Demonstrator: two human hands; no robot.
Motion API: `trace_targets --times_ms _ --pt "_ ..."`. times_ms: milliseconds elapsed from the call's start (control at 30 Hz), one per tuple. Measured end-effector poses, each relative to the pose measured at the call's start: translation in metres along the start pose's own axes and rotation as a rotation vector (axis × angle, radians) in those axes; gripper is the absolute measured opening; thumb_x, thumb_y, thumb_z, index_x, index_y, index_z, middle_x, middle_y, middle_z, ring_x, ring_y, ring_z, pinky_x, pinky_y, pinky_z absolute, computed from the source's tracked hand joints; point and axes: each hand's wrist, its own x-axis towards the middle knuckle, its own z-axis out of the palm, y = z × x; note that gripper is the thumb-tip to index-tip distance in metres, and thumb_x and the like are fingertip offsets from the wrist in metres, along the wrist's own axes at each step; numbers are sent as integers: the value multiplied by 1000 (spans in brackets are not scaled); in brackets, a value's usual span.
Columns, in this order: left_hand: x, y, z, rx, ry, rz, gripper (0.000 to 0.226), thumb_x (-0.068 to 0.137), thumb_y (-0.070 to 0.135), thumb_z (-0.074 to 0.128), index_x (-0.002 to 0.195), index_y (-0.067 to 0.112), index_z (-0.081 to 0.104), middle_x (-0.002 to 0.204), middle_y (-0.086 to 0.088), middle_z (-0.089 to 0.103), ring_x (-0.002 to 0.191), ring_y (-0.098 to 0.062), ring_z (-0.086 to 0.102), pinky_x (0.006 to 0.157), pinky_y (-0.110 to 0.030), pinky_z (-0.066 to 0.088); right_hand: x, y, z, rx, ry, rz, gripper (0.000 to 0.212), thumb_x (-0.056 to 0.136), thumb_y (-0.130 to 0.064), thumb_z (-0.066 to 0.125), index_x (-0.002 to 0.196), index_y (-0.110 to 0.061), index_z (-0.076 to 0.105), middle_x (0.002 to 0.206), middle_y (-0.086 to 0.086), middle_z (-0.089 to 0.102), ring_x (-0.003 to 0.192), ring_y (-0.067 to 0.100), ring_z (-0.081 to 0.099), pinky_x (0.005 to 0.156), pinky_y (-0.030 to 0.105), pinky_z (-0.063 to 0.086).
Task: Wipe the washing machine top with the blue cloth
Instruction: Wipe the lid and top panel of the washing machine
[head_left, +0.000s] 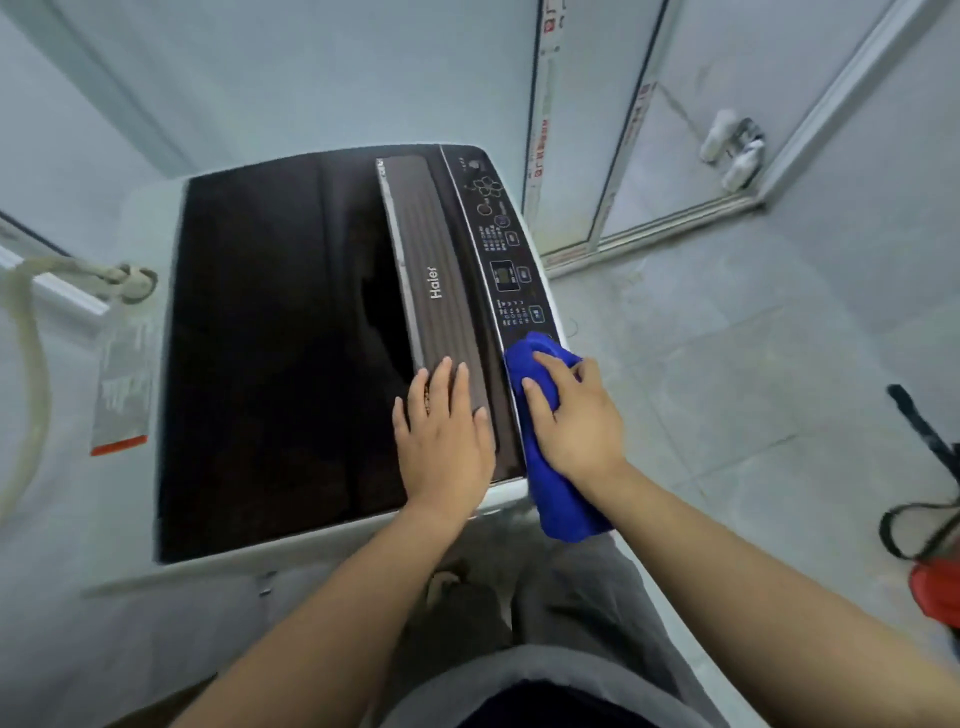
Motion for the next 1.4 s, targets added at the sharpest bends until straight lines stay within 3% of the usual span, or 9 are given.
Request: trace_targets --times_ms 200,400,567,767,933,1133,1400 --pt "-2 2 3 -42 14 76 49 92 33 44 138 17 42 147 -9 37 137 -27 28 109 -48 25 -31 4 4 -51 57 131 42 95 -45 36 133 -28 45 117 4 46 85 24 59 62 28 40" --pt "0 -1 7 -53 33 82 49 90 34 37 136 16 44 146 -9 38 137 -28 28 108 -47 26 7 3 4 25 142 232 39 96 -45 36 130 -29 47 115 6 47 91 28 58 68 30 39" --pt "-2 -1 7 -74 15 85 48 92 31 45 137 15 43 147 -10 36 138 -28 25 109 -48 25 -27 2 9 65 214 253 37 95 -43 40 129 -31 50 111 2 46 93 22 55 68 29 40" --pt "-2 -1 9 -91 32 86 49 89 28 50 135 13 46 146 -12 38 137 -30 29 106 -49 28 -42 -21 27 -36 311 347 39 91 -47 44 127 -34 52 116 3 45 97 24 44 82 38 43" --pt "0 -1 10 -78 25 78 49 89 30 50 135 14 46 147 -10 37 137 -30 28 106 -49 29 2 -7 19 -12 234 300 39 93 -48 41 128 -35 49 116 2 44 101 22 45 73 30 37" --pt "1 -3 9 -82 9 98 50 90 32 48 137 15 44 147 -10 36 137 -29 26 106 -49 28 35 10 9 137 159 332 39 93 -48 39 130 -39 45 116 3 44 107 25 51 77 31 37" --pt "1 -7 1 -102 -39 128 50 91 32 47 138 15 42 150 -9 31 140 -28 21 109 -48 23 -63 -6 21 -23 196 263 43 94 -47 40 135 -34 44 126 2 42 105 23 46 74 33 44"
